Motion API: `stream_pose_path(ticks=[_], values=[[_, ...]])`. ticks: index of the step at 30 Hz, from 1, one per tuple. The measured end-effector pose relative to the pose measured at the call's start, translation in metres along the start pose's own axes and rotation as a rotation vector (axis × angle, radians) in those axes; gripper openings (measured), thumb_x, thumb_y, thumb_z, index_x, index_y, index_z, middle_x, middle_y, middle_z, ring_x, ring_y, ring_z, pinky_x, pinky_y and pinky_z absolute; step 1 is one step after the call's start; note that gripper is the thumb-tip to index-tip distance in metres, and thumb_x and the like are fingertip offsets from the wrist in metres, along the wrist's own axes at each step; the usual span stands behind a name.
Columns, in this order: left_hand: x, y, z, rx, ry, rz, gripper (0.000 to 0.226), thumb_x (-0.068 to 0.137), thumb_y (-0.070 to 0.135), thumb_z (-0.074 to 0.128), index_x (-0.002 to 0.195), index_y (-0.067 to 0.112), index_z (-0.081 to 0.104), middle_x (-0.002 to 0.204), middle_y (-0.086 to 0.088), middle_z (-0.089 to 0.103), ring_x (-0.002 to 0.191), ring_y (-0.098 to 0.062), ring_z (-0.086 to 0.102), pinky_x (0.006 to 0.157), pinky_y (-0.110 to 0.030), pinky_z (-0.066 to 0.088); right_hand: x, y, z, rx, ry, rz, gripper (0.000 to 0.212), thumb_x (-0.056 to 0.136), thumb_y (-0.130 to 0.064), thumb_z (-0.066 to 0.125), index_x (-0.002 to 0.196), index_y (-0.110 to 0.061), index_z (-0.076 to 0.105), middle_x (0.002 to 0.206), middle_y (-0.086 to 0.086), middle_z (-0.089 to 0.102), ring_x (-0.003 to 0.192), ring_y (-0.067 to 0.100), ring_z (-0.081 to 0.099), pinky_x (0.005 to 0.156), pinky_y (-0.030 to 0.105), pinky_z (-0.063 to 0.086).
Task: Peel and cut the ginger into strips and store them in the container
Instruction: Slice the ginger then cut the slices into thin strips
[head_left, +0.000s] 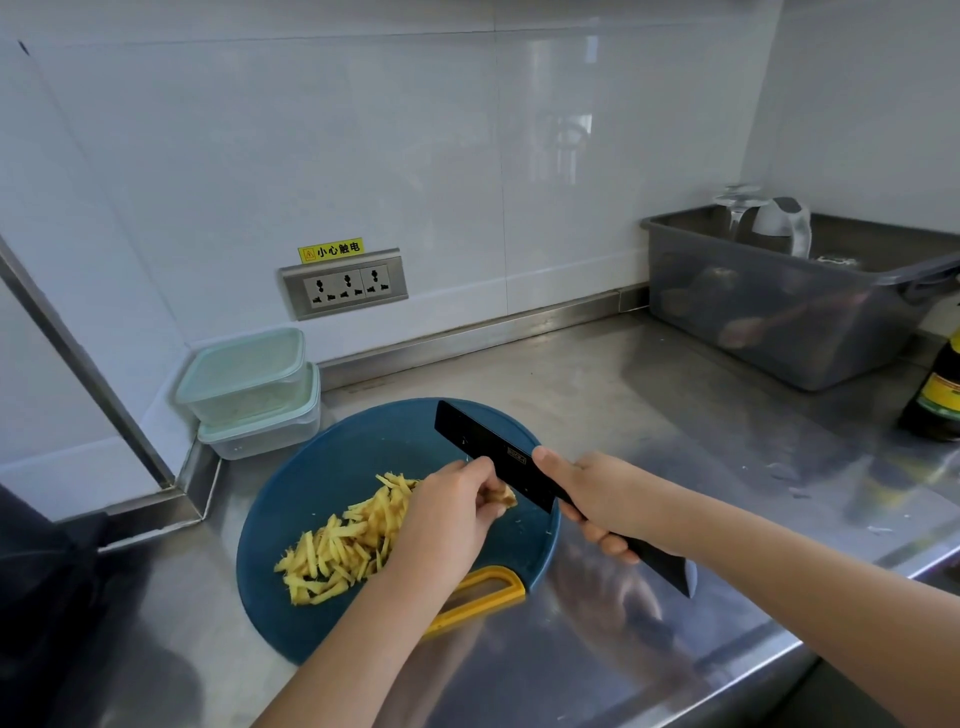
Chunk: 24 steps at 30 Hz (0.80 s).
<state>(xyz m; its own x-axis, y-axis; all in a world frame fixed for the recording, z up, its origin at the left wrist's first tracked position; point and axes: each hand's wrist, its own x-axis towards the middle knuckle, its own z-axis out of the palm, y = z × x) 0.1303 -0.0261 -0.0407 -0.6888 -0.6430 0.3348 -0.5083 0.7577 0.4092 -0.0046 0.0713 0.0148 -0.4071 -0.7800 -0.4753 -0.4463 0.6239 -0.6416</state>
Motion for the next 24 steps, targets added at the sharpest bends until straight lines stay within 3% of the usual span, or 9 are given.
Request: stream_pose_path(ticks=[9, 12, 15, 18, 20, 22, 24], values=[[-0.001, 0.002, 0.000, 0.022, 0.002, -0.001, 0.006, 0.087, 0.023, 0.065, 0.092, 0.024, 0.062, 0.092, 0.012, 0.062, 0.079, 0.000, 0.053, 0.062, -0.001, 0.035, -0.007, -0.003, 0.004, -0.043, 0.030, -0.025, 0.060, 0.099, -0.061, 0.024, 0.070, -0.012, 0.042, 0.051, 0.005, 0.040, 0.037, 0.017, 0.034, 0.040, 0.021, 0.035], [-0.001, 0.003, 0.001, 0.037, 0.007, 0.003, 0.006, 0.088, 0.023, 0.064, 0.093, 0.025, 0.062, 0.091, 0.013, 0.061, 0.079, -0.001, 0.052, 0.062, -0.002, 0.033, -0.007, 0.000, 0.011, -0.154, 0.090, -0.110, 0.049, 0.103, -0.052, 0.019, 0.069, -0.021, 0.037, 0.063, 0.008, 0.045, 0.047, 0.016, 0.040, 0.050, 0.025, 0.041], [0.000, 0.003, 0.000, 0.012, 0.003, 0.008, 0.007, 0.086, 0.020, 0.066, 0.090, 0.024, 0.062, 0.088, 0.012, 0.061, 0.078, -0.004, 0.054, 0.064, -0.005, 0.036, -0.006, 0.003, 0.019, -0.181, 0.153, -0.160, 0.054, 0.104, -0.049, 0.016, 0.072, -0.013, 0.042, 0.068, 0.002, 0.044, 0.056, 0.011, 0.039, 0.058, 0.026, 0.038], [0.001, 0.003, 0.000, 0.009, -0.006, 0.002, 0.007, 0.085, 0.018, 0.068, 0.088, 0.022, 0.062, 0.087, 0.010, 0.063, 0.076, -0.004, 0.054, 0.062, -0.006, 0.036, -0.005, 0.005, 0.021, -0.250, 0.156, -0.192, 0.053, 0.105, -0.045, 0.016, 0.089, -0.006, 0.048, 0.069, 0.002, 0.042, 0.063, 0.017, 0.044, 0.072, 0.030, 0.038], [0.001, 0.003, -0.001, 0.003, -0.007, -0.003, 0.007, 0.084, 0.017, 0.068, 0.087, 0.021, 0.063, 0.087, 0.009, 0.064, 0.075, -0.004, 0.055, 0.062, -0.006, 0.037, -0.001, 0.004, 0.024, -0.261, 0.166, -0.160, 0.043, 0.107, -0.031, 0.022, 0.117, 0.005, 0.045, 0.070, 0.005, 0.036, 0.067, 0.024, 0.046, 0.070, 0.033, 0.038], [0.001, 0.002, -0.001, -0.008, -0.008, -0.011, 0.007, 0.084, 0.016, 0.069, 0.085, 0.020, 0.063, 0.087, 0.009, 0.064, 0.075, -0.003, 0.056, 0.062, -0.006, 0.038, -0.002, -0.002, 0.025, -0.311, 0.143, -0.139, 0.050, 0.105, -0.011, 0.028, 0.150, 0.002, 0.010, 0.071, 0.007, 0.031, 0.061, 0.022, 0.042, 0.065, 0.032, 0.040], [0.001, 0.002, -0.001, -0.019, -0.008, -0.015, 0.008, 0.084, 0.015, 0.069, 0.085, 0.020, 0.063, 0.087, 0.010, 0.064, 0.075, -0.003, 0.056, 0.062, -0.006, 0.039, 0.003, -0.003, 0.023, -0.395, 0.127, -0.138, 0.060, 0.102, -0.004, 0.033, 0.152, -0.004, 0.001, 0.075, 0.011, 0.036, 0.064, 0.023, 0.044, 0.065, 0.031, 0.041]])
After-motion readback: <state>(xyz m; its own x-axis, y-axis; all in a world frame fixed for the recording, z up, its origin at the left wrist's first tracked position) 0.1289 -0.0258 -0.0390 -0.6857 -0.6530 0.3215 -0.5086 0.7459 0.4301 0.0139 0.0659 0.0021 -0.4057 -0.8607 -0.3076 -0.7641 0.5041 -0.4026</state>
